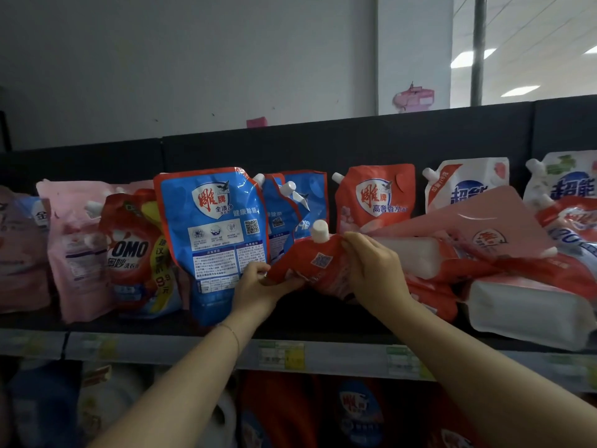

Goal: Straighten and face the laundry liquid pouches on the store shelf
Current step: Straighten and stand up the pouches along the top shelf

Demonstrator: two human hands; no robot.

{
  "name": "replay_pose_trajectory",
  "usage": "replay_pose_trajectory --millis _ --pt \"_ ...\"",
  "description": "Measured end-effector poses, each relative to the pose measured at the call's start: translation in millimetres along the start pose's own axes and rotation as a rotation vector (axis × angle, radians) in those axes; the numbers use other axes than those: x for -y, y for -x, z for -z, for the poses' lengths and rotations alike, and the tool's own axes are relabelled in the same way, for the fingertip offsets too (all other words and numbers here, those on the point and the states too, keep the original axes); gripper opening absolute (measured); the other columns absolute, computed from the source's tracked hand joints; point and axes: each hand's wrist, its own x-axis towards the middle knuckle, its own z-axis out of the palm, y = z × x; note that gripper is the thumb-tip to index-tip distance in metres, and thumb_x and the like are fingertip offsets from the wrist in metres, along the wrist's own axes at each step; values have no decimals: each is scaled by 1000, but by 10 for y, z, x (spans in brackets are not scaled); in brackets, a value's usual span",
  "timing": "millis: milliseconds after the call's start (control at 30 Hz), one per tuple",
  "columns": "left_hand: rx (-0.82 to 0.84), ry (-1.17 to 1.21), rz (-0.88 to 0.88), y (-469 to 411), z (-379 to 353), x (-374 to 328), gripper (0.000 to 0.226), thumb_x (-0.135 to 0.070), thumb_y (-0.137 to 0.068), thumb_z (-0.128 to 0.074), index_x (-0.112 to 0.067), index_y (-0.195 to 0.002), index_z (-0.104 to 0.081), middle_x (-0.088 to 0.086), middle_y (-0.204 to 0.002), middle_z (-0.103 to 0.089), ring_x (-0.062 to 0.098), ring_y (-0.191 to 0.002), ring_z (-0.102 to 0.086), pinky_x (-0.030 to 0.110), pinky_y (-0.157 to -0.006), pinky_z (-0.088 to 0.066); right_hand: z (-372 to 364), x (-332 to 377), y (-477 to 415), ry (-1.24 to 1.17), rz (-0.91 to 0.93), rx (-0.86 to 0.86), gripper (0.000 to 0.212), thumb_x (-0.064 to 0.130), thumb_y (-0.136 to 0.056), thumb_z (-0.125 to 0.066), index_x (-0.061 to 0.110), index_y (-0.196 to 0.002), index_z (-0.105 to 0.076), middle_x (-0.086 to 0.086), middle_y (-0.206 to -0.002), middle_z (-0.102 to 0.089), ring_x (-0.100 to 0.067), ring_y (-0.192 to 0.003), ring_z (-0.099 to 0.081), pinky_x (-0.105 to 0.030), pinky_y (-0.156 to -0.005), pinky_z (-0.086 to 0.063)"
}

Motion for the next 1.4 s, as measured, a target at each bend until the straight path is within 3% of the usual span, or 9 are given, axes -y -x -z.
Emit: replay_pose_trajectory --millis 133,300,500,667,833,1033,1167,1300,1400 --pt "58 172 -76 -2 -38 35 70 -24 -58 -90 -12 -116 -51 1 -100 -68 17 -92 -67 25 -74 -53 -51 121 -132 -43 -30 -61 23 9 -91 -48 -2 -98 -66 -11 -85 -69 -24 -72 -65 -32 -62 -54" --pt "54 250 87 -32 -123 -4 50 -36 -81 -72 -17 -109 -37 10 -104 -61 28 -98 -63 41 -84 -52 -139 354 -426 -180 -195 -154 20 13 -97 -43 4 -93 -61 3 -82 -61 -4 -70 -53 -18 -62 -41" --pt "133 382 8 43 93 -40 39 -52 -81 -54 -30 -112 -52 -4 -116 -63 13 -103 -61 30 -86 -48 -373 603 -640 -376 -372 -172 19 13 -102 -41 13 -89 -54 14 -70 -50 3 -61 -50 -9 -55 -39" --pt "46 445 -48 55 271 -97 17 -29 -90 -62 -28 -106 -61 -7 -103 -69 10 -93 -66 22 -72 -54 -513 669 -628 -473 -489 -187 28 19 -103 -39 25 -76 -45 9 -63 -49 2 -53 -48 -11 -50 -36" --pt "-155 383 -137 -43 236 -203 23 -26 -89 -66 -22 -111 -63 -6 -102 -69 14 -96 -65 31 -79 -53 -532 617 -626 -478 -583 -69 1 23 -101 -42 23 -100 -43 0 -84 -61 -5 -68 -57 -11 -53 -41" --pt "-327 198 -148 -147 169 -381 41 -34 -85 -69 -17 -111 -43 -3 -104 -58 16 -94 -57 31 -83 -47 -426 304 -236 -357 -756 118 33 39 -93 -56 21 -115 -40 2 -114 -57 -12 -104 -56 -30 -85 -50" --pt "-388 130 -279 -47 127 -336 50 -33 -83 -71 -19 -110 -31 -3 -106 -56 7 -84 -57 15 -71 -44 -312 276 -66 -263 -809 204 46 62 -87 -50 22 -107 -44 2 -106 -60 -17 -98 -59 -39 -80 -52" --pt "-531 -49 -450 86 88 -121 55 -31 -78 -75 -10 -113 -39 8 -115 -47 18 -106 -47 33 -88 -47 -218 390 -39 35 -687 356 49 63 -94 -31 18 -94 -51 0 -96 -62 -21 -87 -60 -40 -72 -51" --pt "-583 -257 -628 235 48 -20 41 -20 -79 -74 -9 -106 -45 10 -111 -47 14 -103 -39 31 -86 -40 -160 464 -7 133 -579 390 42 53 -98 -32 18 -88 -53 3 -91 -59 -19 -81 -58 -34 -64 -46"
